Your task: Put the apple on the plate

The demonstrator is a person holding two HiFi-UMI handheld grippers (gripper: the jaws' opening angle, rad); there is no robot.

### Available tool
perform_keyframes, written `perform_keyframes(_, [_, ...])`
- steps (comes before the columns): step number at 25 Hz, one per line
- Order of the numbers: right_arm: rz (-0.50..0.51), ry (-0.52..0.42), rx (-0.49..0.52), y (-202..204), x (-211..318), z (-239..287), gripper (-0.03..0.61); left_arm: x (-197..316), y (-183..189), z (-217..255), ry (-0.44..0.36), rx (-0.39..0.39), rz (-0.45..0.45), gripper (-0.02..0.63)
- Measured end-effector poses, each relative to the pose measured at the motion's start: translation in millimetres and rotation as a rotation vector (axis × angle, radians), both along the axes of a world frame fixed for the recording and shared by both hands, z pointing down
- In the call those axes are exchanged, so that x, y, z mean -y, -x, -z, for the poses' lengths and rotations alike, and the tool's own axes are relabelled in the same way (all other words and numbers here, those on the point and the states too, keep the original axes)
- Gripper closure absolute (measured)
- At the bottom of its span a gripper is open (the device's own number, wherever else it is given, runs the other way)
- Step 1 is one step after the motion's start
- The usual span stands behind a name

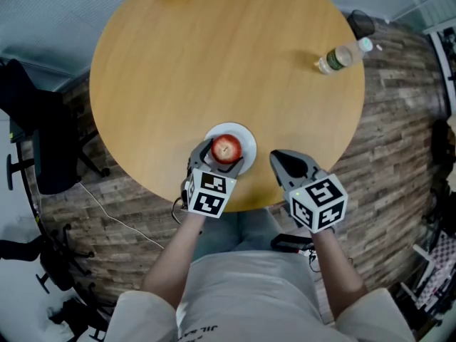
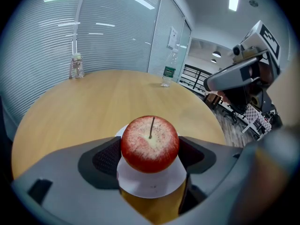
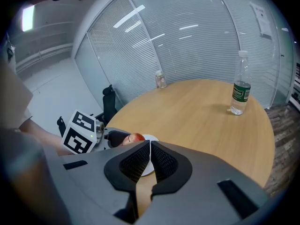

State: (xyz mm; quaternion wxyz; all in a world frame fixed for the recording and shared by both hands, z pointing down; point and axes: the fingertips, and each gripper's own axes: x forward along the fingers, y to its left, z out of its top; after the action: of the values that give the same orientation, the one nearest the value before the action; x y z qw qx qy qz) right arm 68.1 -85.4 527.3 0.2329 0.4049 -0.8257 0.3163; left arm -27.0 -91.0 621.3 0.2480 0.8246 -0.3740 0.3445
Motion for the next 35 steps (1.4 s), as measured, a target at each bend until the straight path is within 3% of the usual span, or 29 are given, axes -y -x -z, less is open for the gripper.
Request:
perform_keyframes(24, [-0.011,-0.003,0.018,0.1,-1.5,3.4,0.548,-2.8,-0.7,-6.2,-0.002,0.02,-0.019,0.23])
perform_keyframes(35, [-0.011,-0.004,0.022,2.7,-2.8,3.7,0.548,-2.9,3.1,-3.1,0.001,0.021,-0.006,0.198])
